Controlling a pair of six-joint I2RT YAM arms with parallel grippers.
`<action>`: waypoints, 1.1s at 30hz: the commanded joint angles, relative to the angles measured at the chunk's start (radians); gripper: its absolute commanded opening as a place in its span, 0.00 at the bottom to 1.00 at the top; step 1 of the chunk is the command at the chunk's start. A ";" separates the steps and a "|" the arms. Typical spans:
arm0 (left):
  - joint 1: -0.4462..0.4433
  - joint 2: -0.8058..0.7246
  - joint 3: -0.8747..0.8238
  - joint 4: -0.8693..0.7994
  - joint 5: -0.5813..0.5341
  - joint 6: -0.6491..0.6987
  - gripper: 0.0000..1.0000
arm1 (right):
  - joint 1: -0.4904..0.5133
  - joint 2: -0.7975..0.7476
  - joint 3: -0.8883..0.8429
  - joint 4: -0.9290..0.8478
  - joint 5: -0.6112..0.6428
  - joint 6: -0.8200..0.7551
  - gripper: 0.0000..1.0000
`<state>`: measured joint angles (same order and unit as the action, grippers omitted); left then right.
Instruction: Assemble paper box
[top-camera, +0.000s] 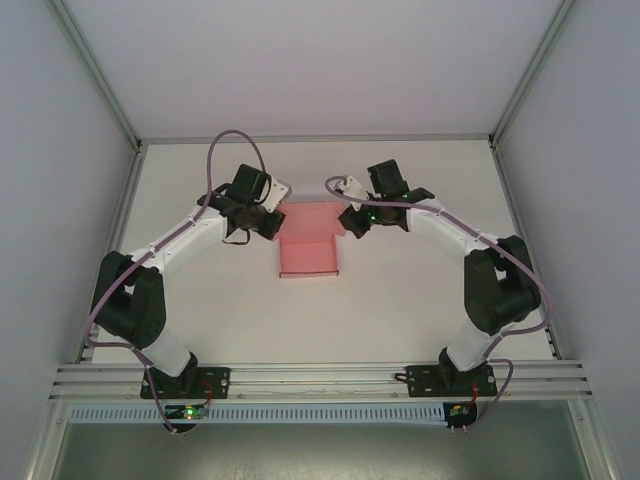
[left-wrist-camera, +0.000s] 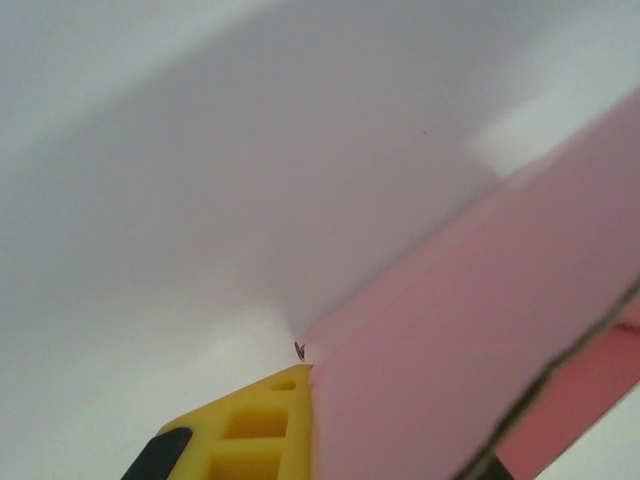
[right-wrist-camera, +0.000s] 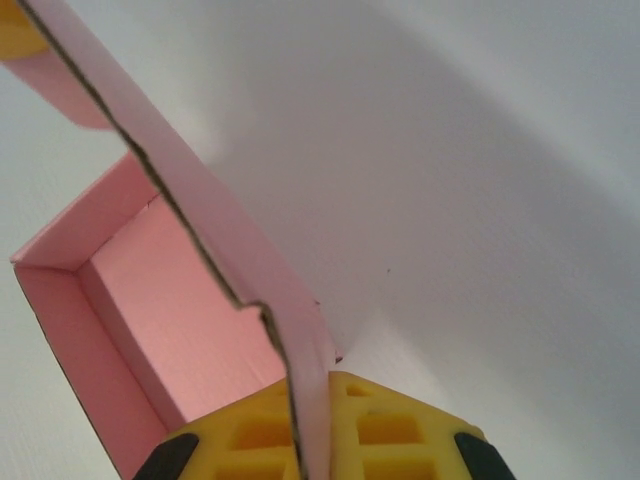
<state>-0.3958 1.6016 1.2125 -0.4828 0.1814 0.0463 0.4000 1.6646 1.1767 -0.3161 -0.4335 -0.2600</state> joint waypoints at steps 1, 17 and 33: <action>-0.029 -0.052 -0.038 0.084 -0.204 -0.208 0.00 | 0.015 -0.073 -0.102 0.142 0.168 0.225 0.00; -0.265 0.003 -0.093 0.284 -0.655 -0.695 0.03 | 0.227 -0.162 -0.299 0.526 0.648 0.893 0.00; -0.268 -0.036 -0.344 0.674 -0.515 -0.655 0.07 | 0.306 -0.125 -0.551 0.954 0.739 0.906 0.00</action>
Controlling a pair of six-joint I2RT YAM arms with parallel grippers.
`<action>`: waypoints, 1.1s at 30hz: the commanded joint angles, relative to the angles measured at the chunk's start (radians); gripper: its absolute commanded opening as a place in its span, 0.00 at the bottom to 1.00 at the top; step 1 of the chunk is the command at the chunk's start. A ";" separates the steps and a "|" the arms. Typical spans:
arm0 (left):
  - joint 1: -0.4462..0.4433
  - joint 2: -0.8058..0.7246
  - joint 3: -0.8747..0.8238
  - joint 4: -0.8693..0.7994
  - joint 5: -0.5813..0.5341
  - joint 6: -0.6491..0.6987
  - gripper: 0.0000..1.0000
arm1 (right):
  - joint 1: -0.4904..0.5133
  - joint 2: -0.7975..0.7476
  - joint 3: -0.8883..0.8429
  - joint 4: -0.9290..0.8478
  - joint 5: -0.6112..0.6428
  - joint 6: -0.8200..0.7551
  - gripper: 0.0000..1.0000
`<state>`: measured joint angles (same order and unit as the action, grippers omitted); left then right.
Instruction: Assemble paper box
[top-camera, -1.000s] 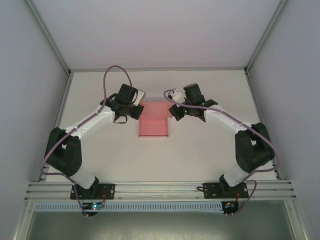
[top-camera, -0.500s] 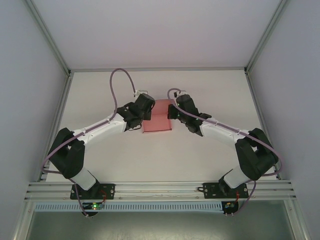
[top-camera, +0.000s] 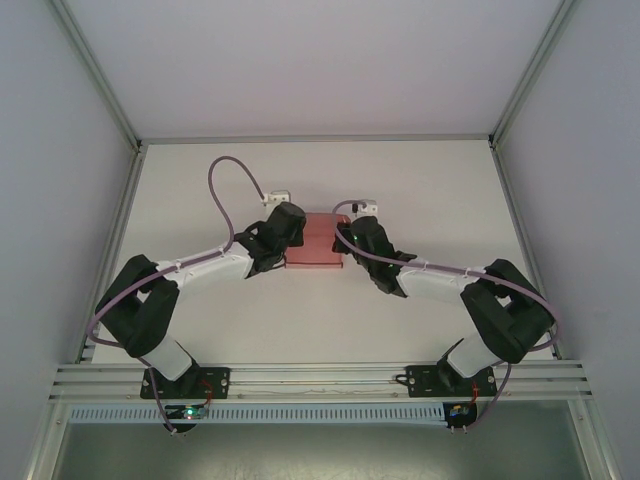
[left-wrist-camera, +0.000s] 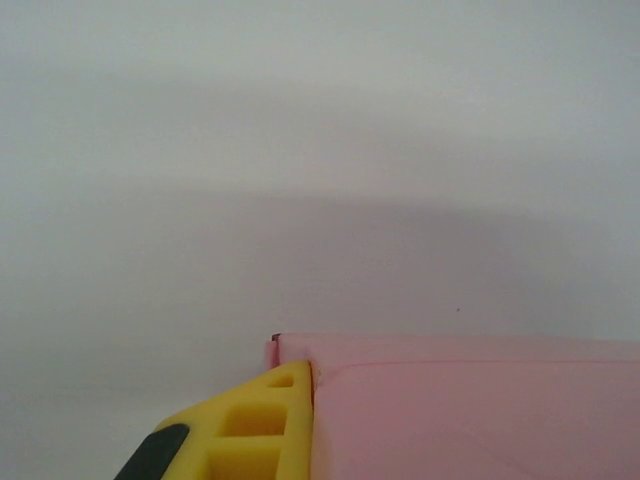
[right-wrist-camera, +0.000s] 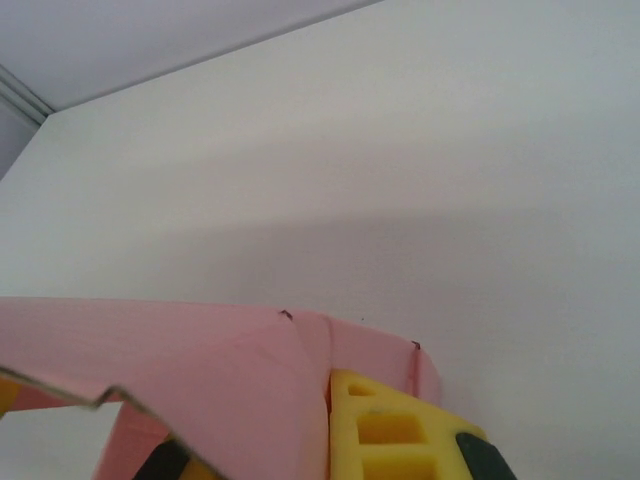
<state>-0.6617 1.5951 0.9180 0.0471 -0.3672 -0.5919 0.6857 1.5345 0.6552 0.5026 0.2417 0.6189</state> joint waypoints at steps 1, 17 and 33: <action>-0.004 -0.039 -0.075 0.171 0.036 -0.008 0.07 | 0.034 0.003 -0.042 0.148 0.084 0.008 0.00; -0.108 -0.087 -0.368 0.381 -0.047 0.095 0.20 | 0.154 0.073 -0.329 0.556 0.192 -0.131 0.01; -0.169 -0.404 -0.379 0.025 0.018 0.077 1.00 | 0.246 0.044 -0.334 0.314 0.370 -0.188 0.00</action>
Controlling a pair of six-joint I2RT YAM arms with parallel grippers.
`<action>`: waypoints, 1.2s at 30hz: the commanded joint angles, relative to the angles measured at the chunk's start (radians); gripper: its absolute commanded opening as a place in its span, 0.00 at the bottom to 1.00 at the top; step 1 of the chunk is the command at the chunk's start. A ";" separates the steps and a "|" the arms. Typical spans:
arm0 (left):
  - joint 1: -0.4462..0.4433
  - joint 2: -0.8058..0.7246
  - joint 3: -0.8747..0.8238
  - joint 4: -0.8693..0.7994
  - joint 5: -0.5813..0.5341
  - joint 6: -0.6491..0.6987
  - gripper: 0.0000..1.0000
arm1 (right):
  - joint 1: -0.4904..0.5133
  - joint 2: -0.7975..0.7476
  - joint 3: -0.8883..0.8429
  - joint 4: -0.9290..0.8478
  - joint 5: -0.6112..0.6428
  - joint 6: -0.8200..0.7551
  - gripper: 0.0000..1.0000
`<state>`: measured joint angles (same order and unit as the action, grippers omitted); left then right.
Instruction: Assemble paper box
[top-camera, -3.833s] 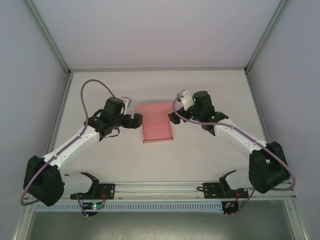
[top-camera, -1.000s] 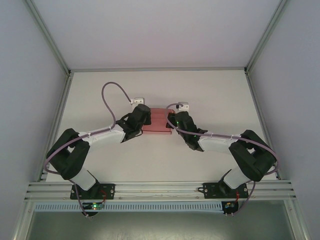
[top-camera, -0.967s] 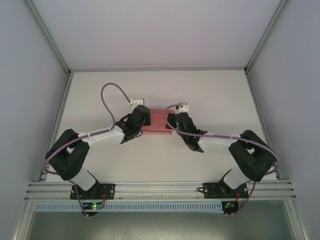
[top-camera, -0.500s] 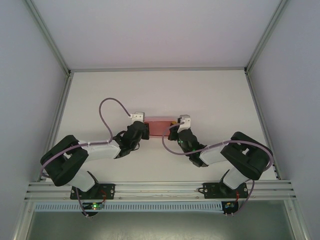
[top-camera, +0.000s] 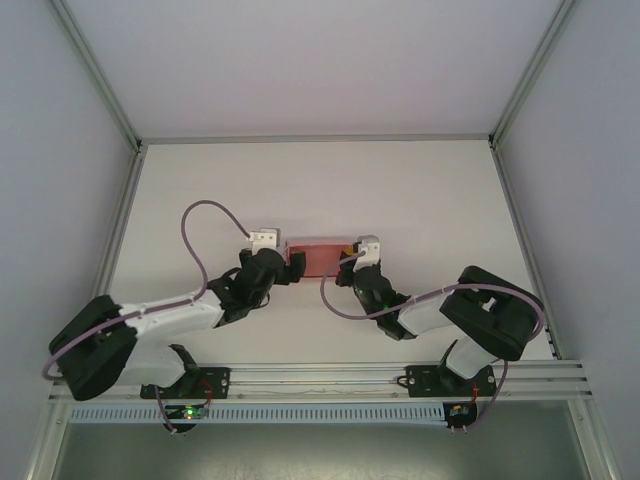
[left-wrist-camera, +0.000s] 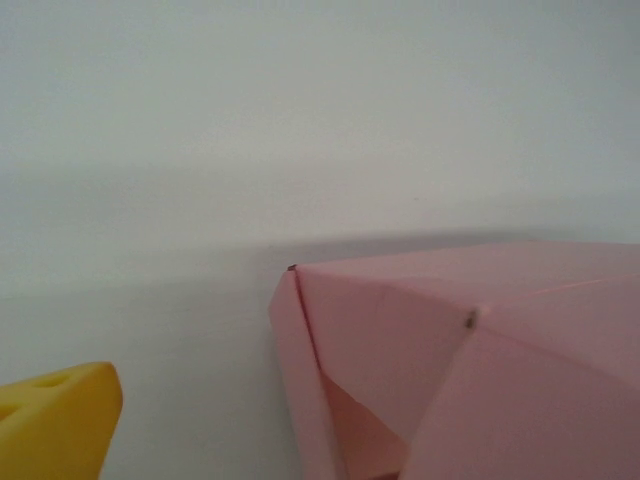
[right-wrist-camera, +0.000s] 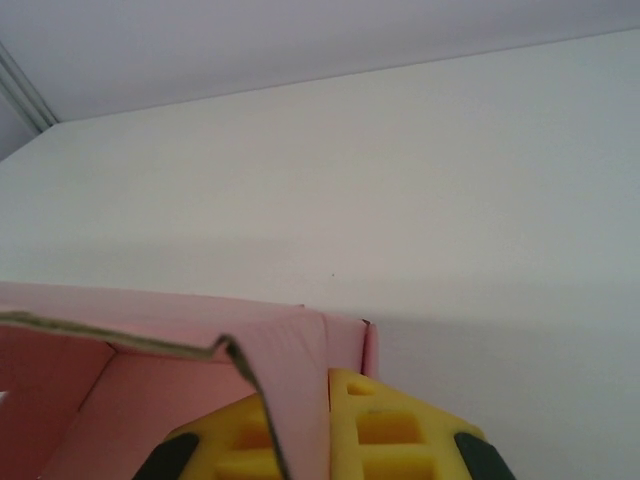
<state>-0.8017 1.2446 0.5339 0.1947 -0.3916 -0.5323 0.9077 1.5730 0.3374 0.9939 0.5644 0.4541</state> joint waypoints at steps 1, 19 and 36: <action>-0.053 -0.075 0.013 -0.160 0.025 0.017 1.00 | 0.036 0.002 -0.006 -0.211 0.078 -0.024 0.00; 0.059 -0.042 0.447 -0.678 0.111 -0.261 1.00 | 0.099 0.081 0.026 -0.291 0.110 0.050 0.00; 0.214 0.239 0.273 -0.336 0.408 -0.374 0.89 | 0.141 0.108 0.010 -0.322 0.128 0.108 0.06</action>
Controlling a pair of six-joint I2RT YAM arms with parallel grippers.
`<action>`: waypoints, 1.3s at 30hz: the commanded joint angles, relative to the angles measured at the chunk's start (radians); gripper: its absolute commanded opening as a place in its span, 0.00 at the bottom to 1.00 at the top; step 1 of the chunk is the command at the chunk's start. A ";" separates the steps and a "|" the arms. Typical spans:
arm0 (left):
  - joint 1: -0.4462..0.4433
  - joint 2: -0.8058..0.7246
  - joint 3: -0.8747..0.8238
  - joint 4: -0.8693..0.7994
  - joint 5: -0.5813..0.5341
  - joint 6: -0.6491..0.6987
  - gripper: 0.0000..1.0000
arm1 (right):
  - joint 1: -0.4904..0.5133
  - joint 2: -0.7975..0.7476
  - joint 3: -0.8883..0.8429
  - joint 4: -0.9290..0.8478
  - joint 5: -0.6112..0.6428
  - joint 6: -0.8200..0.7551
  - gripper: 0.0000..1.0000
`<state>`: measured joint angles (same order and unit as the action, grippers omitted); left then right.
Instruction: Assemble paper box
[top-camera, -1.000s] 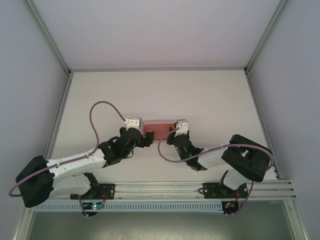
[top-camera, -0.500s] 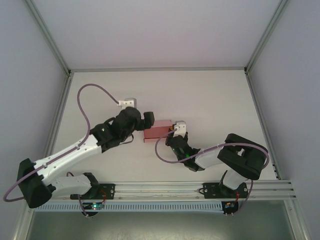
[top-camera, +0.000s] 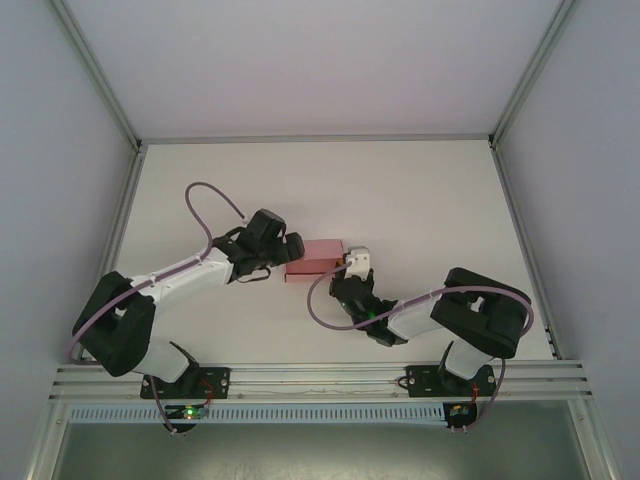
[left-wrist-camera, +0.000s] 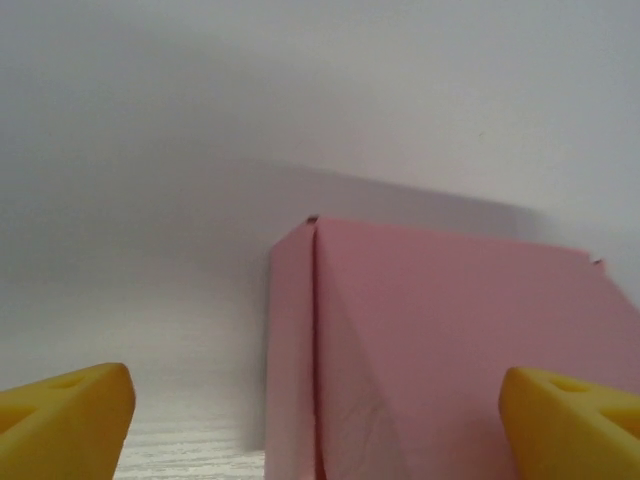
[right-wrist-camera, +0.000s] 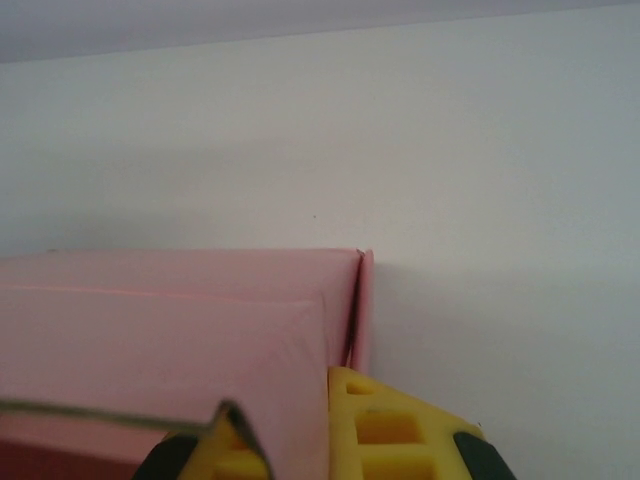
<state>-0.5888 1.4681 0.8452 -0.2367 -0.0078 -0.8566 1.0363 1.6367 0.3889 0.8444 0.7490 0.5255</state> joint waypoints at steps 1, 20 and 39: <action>0.001 0.018 -0.056 0.119 0.028 -0.053 0.88 | 0.014 0.040 -0.048 -0.172 -0.050 0.041 0.06; 0.001 0.087 -0.134 0.241 0.021 -0.019 0.54 | 0.024 -0.123 -0.139 -0.267 -0.135 -0.004 0.41; 0.001 0.163 -0.118 0.261 0.065 0.039 0.37 | -0.039 -0.812 -0.189 -0.785 -0.277 0.000 0.98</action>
<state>-0.5888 1.5917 0.7513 0.0792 0.0570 -0.8536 1.0313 0.9161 0.1749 0.1738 0.5041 0.5411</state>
